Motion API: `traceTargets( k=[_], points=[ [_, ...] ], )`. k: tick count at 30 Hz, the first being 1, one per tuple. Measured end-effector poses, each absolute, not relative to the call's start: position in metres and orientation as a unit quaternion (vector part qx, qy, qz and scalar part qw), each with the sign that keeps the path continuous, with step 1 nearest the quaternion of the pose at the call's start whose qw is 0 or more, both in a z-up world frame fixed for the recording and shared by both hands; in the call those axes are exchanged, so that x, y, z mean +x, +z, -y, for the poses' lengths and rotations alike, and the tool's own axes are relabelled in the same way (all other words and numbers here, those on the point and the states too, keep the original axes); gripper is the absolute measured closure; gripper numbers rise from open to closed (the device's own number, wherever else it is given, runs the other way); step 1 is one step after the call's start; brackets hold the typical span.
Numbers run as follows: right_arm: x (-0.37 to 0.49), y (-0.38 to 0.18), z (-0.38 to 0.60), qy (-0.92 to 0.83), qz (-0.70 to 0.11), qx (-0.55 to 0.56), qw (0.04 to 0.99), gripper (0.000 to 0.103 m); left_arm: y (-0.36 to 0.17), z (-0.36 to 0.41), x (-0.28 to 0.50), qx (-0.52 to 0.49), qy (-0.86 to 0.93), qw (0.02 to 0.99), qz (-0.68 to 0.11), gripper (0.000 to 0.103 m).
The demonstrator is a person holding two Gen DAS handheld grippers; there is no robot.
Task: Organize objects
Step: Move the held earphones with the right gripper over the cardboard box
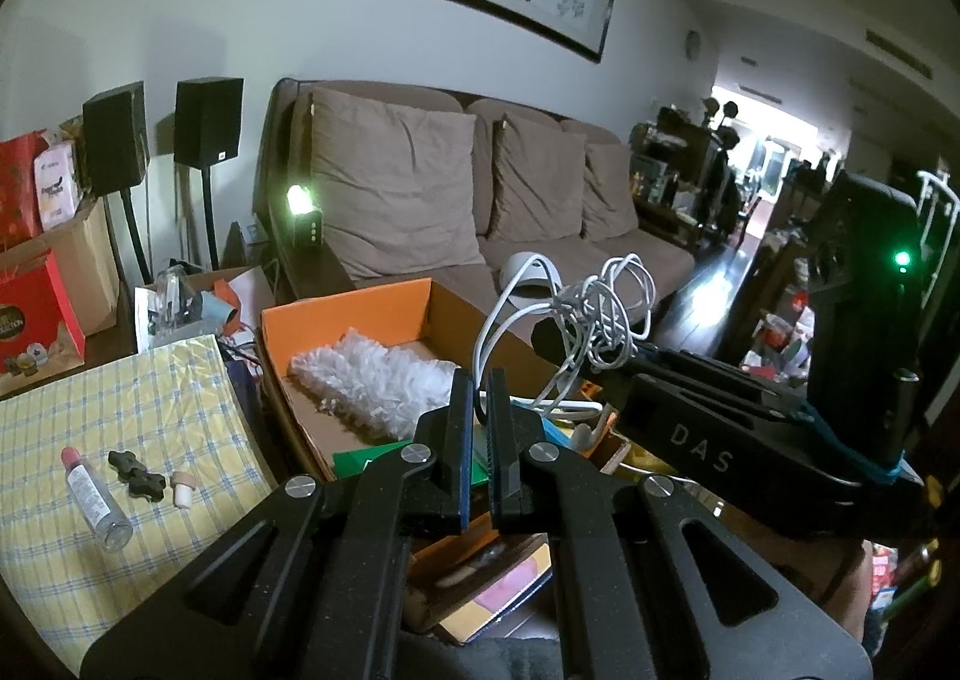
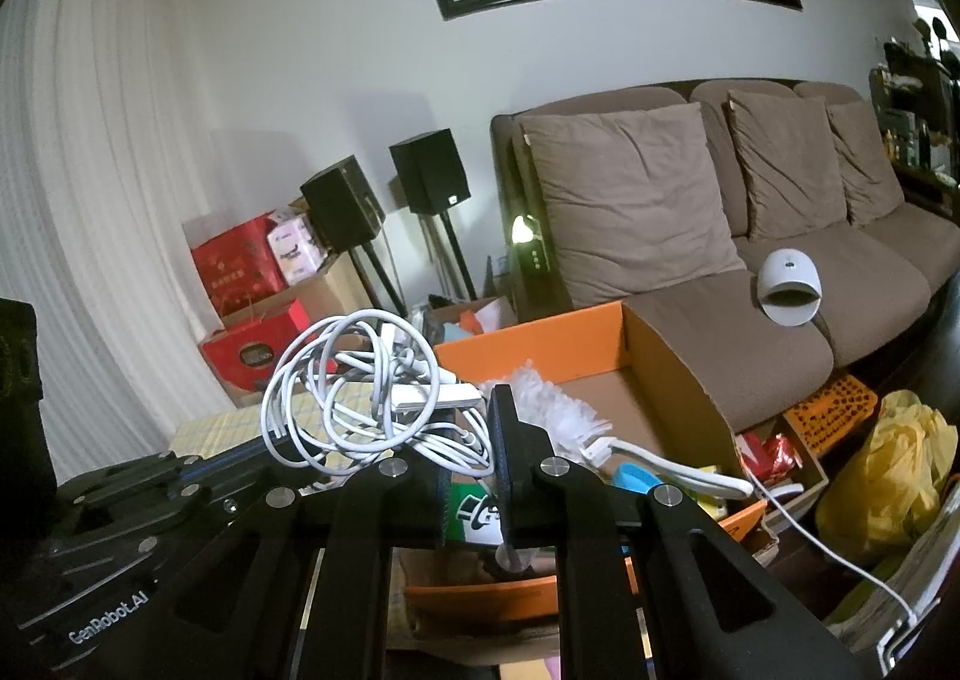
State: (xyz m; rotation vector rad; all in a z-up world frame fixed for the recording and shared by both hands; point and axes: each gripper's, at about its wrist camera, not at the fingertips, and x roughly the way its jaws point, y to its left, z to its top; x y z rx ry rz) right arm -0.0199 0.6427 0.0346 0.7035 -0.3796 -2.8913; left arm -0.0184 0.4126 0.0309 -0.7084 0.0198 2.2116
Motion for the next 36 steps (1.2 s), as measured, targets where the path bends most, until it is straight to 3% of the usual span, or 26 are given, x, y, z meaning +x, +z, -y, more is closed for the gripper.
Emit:
traceTargets(
  k=[36],
  points=[
    [-0.028,0.025,-0.640,-0.957,0.120,0.255,0.061,0.092,0.004,-0.424,-0.035,-0.300,0.871,0.388,-0.008,0.098]
  ],
)
